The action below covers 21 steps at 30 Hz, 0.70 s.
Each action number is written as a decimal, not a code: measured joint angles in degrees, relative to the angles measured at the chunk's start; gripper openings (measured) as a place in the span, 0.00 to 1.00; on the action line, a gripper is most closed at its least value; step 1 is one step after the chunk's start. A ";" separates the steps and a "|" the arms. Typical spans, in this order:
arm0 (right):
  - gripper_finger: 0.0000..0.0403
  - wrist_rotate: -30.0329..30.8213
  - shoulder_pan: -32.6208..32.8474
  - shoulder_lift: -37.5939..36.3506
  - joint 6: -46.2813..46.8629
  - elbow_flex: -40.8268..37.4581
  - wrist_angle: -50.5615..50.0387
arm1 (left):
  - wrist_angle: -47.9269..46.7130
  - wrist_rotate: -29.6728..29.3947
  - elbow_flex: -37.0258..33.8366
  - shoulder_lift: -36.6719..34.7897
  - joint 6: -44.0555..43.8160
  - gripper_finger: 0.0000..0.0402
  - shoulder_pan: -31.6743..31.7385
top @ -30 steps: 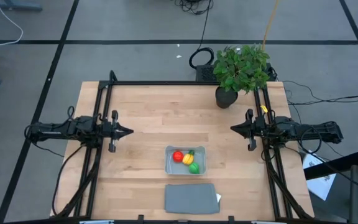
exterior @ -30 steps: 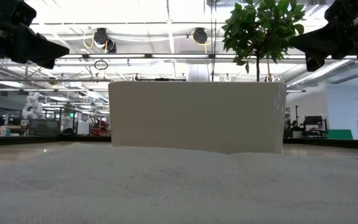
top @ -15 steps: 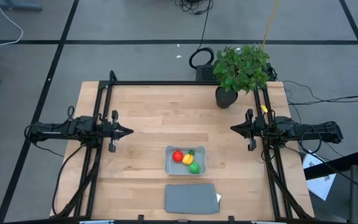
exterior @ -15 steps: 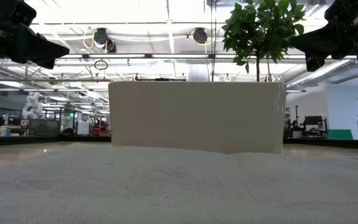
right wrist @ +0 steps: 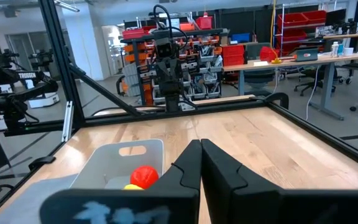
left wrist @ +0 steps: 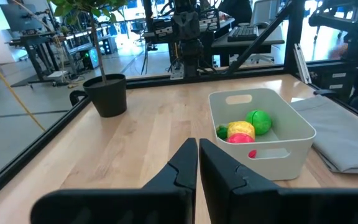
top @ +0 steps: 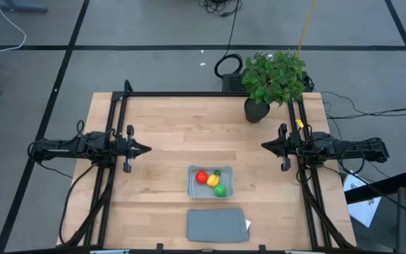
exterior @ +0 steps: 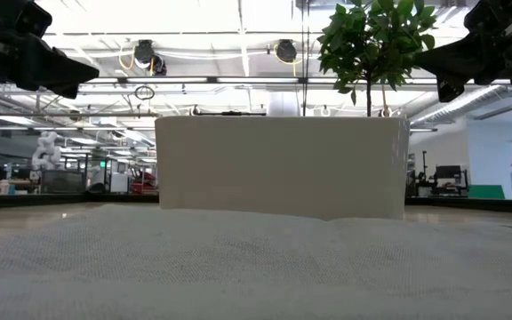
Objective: Pick and placing Produce into tupperware
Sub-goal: Return to Home Position
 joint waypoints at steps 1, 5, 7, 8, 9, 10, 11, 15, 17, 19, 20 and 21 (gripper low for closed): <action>0.00 0.00 -0.02 0.00 -0.01 0.00 0.00 | 0.00 0.00 0.00 0.00 -0.01 0.05 0.00; 0.00 0.00 -0.01 0.00 0.00 0.00 0.00 | 0.00 0.00 0.00 0.00 0.00 0.05 0.00; 0.00 0.00 0.00 0.00 -0.01 0.00 0.00 | 0.00 0.00 0.00 0.00 0.00 0.05 0.00; 0.00 0.00 0.00 0.00 0.00 0.00 0.00 | 0.00 0.00 0.00 0.00 0.00 0.05 0.00; 0.00 0.00 0.00 0.00 -0.01 0.00 0.00 | 0.00 0.00 0.00 0.00 0.00 0.05 0.00; 0.00 0.00 0.00 0.00 0.01 0.00 0.00 | 0.00 0.00 0.00 0.00 0.00 0.05 0.00; 0.00 0.00 0.00 0.00 0.00 0.00 0.00 | 0.00 0.00 0.00 0.00 0.00 0.05 0.00; 0.00 0.00 0.00 0.01 0.00 0.00 0.00 | 0.01 0.00 0.00 0.00 0.00 0.05 0.00; 0.00 0.00 0.00 0.01 0.01 0.00 0.00 | 0.00 -0.02 0.00 0.00 0.00 0.05 0.00; 0.00 0.00 -0.01 0.02 0.00 0.00 0.00 | 0.00 -0.02 0.00 0.00 0.00 0.05 0.00; 0.00 0.00 0.00 0.02 0.01 0.00 0.00 | 0.00 0.00 0.00 0.00 0.00 0.05 0.00; 0.00 0.00 0.00 0.02 0.01 0.00 0.00 | 0.00 -0.01 0.00 0.00 0.00 0.05 0.00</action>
